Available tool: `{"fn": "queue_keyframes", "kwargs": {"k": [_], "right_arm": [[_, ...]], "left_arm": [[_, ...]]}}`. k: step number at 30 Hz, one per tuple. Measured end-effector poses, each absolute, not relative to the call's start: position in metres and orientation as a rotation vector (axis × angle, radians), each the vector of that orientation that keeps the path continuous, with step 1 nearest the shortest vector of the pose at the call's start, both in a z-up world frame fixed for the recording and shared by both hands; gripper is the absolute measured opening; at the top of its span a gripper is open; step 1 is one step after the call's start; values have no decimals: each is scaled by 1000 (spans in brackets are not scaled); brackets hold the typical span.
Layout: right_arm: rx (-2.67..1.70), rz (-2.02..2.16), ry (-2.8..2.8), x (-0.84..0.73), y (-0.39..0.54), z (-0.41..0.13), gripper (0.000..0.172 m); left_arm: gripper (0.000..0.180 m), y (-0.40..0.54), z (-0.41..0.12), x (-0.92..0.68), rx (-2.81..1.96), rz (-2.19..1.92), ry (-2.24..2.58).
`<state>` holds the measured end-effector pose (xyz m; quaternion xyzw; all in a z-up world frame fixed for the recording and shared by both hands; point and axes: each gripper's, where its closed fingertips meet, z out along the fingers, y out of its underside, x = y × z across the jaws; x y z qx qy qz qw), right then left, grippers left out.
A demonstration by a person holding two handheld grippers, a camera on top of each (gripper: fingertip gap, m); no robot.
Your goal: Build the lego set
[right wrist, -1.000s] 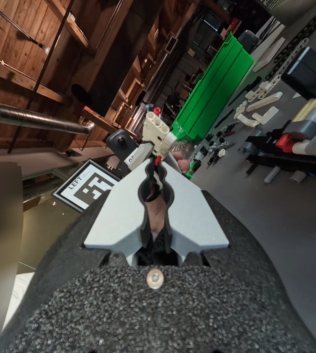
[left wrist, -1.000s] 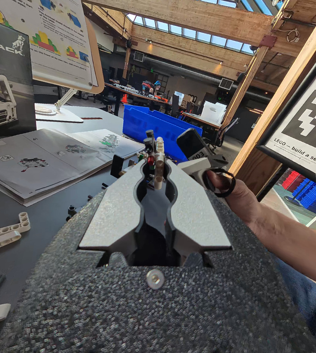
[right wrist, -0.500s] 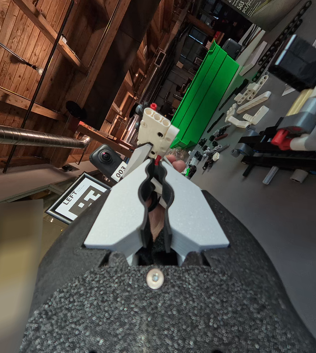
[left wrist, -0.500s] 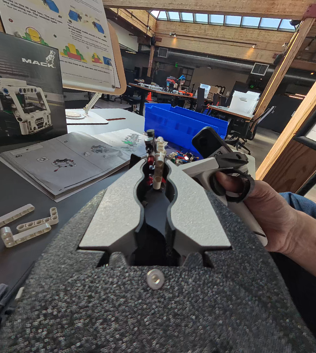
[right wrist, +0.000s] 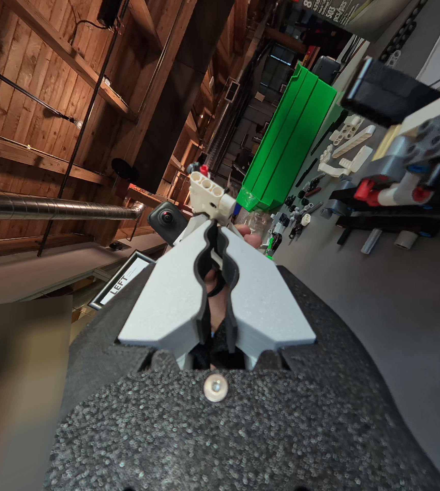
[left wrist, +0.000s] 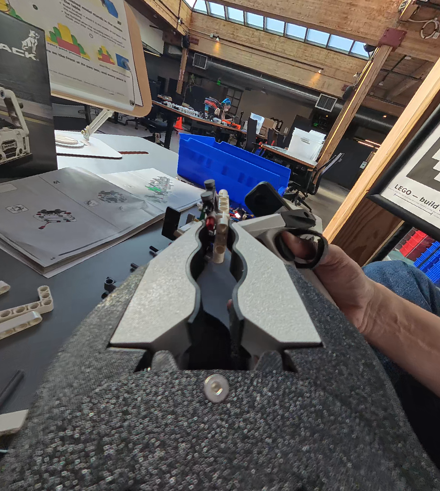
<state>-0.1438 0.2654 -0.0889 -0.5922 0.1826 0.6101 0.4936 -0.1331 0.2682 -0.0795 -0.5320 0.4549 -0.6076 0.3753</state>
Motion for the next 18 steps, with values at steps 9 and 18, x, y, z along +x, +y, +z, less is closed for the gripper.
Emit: {"fn": "queue_keyframes", "kwargs": {"k": [9,18], "right_arm": [[-1502,1232,416,-137,269,-95,0],[-1486,1104,245,-154,257,-85,0]], "left_arm": [[10,294,-81,-137,-1429,-1410,1034],[10,292,-77,-138,-1417,-1515,1019]]}}
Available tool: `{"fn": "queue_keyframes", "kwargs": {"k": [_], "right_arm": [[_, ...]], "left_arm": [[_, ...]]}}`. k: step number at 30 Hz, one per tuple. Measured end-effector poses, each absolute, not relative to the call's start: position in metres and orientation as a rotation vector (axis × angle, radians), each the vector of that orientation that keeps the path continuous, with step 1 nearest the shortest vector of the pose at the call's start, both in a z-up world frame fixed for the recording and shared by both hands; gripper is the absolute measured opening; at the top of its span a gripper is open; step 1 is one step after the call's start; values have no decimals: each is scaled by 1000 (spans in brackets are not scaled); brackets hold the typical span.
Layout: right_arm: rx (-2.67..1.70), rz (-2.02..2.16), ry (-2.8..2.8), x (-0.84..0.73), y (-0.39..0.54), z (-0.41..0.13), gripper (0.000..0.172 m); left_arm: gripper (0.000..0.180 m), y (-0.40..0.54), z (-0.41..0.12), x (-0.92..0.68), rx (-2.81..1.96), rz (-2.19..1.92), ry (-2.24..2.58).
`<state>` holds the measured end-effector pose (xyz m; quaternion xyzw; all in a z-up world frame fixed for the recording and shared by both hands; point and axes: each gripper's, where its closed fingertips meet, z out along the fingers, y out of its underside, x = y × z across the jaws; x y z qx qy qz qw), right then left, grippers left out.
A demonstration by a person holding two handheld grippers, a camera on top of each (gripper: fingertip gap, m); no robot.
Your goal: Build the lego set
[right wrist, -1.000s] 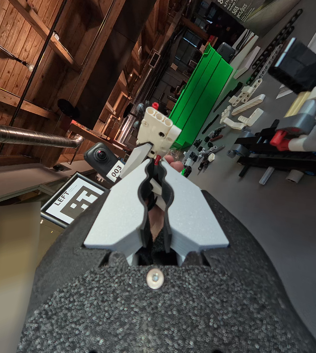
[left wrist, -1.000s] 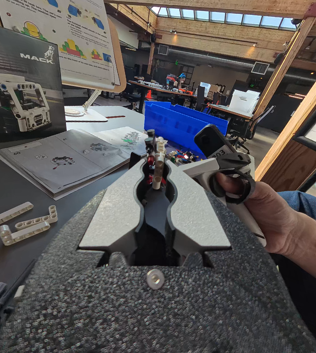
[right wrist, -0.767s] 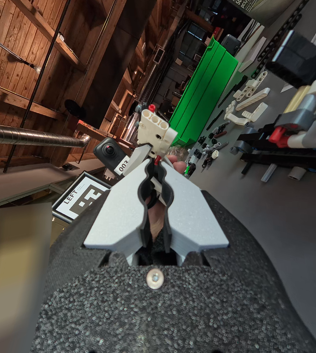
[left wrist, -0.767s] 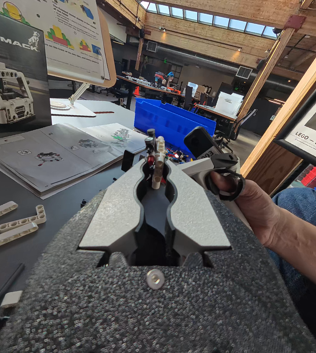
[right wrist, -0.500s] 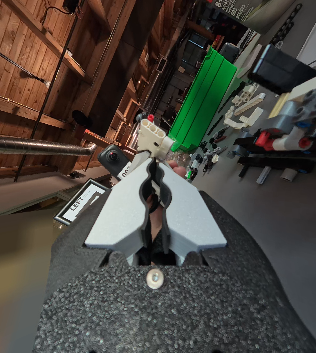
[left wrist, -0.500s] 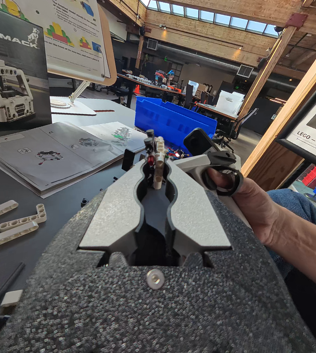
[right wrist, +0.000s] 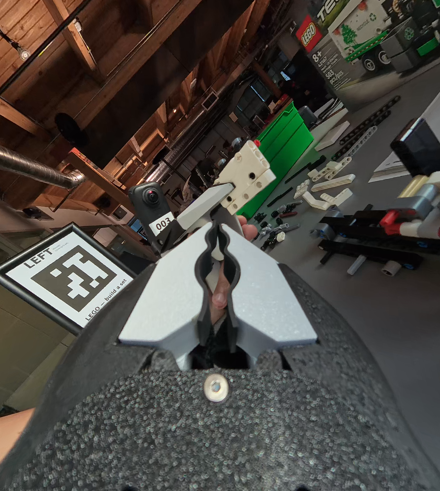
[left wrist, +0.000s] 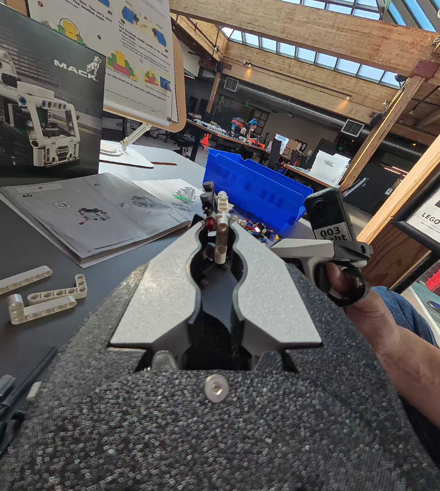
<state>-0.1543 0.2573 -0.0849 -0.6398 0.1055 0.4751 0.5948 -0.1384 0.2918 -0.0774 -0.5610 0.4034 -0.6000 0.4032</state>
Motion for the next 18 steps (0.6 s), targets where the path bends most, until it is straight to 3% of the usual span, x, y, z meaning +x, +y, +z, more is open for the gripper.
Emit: {"fn": "queue_keyframes", "kwargs": {"k": [13,18], "right_arm": [[-1383,902,116,-152,241,-64,7],[-1389,896,85,-153,237,-63,0]], "left_arm": [[11,282,-79,-136,-1403,-1541,1078],[11,284,-77,-138,-1409,-1581,1055]]}}
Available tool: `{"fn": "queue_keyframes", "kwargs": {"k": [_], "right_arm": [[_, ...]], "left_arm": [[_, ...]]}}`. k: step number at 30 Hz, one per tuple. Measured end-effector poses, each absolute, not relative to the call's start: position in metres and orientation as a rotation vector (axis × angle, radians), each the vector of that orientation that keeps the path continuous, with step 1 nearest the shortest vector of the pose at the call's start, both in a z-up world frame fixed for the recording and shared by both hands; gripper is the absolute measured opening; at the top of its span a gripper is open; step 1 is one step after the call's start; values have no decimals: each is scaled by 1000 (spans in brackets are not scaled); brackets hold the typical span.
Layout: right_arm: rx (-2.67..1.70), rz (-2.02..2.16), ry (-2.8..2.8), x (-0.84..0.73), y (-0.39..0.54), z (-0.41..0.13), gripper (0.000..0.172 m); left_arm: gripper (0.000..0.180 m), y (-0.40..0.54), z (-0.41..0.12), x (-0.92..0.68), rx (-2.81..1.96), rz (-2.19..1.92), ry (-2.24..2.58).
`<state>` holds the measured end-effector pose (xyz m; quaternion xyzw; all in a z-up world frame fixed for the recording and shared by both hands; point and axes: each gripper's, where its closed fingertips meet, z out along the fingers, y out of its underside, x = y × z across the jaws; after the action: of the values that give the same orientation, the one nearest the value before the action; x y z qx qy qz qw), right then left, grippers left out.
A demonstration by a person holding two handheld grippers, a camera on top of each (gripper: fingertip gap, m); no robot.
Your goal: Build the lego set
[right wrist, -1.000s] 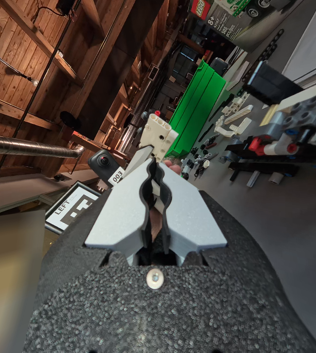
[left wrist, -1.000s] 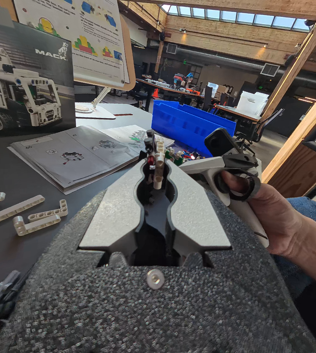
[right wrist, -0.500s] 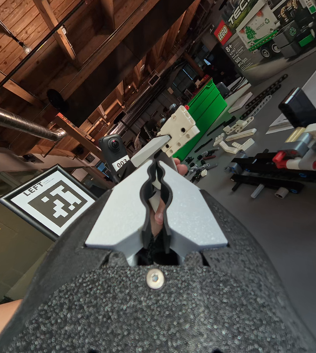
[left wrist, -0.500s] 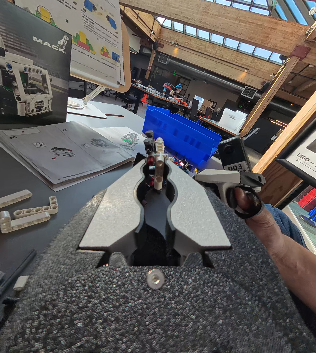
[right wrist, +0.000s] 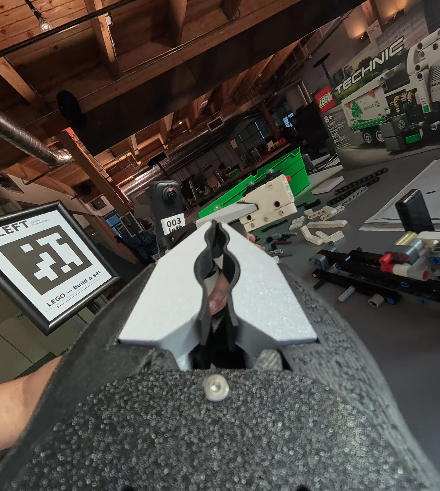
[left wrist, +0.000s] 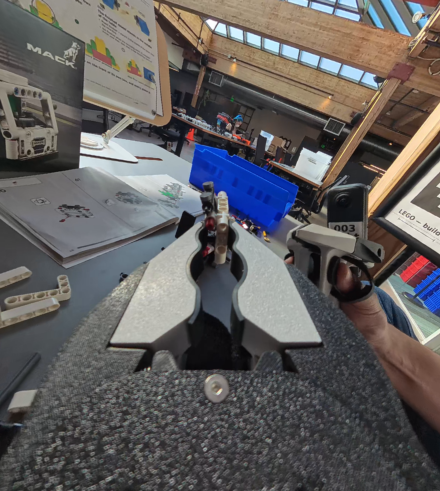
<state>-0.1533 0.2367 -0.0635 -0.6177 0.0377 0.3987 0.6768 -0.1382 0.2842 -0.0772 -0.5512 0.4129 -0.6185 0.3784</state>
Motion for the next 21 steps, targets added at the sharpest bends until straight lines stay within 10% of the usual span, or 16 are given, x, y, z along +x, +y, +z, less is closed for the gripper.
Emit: {"fn": "queue_keyframes", "kwargs": {"k": [21], "right_arm": [[-1414,379,-561,-230,83,-99,16]], "left_arm": [[12,247,-95,-153,-1378,-1443,1329]]}}
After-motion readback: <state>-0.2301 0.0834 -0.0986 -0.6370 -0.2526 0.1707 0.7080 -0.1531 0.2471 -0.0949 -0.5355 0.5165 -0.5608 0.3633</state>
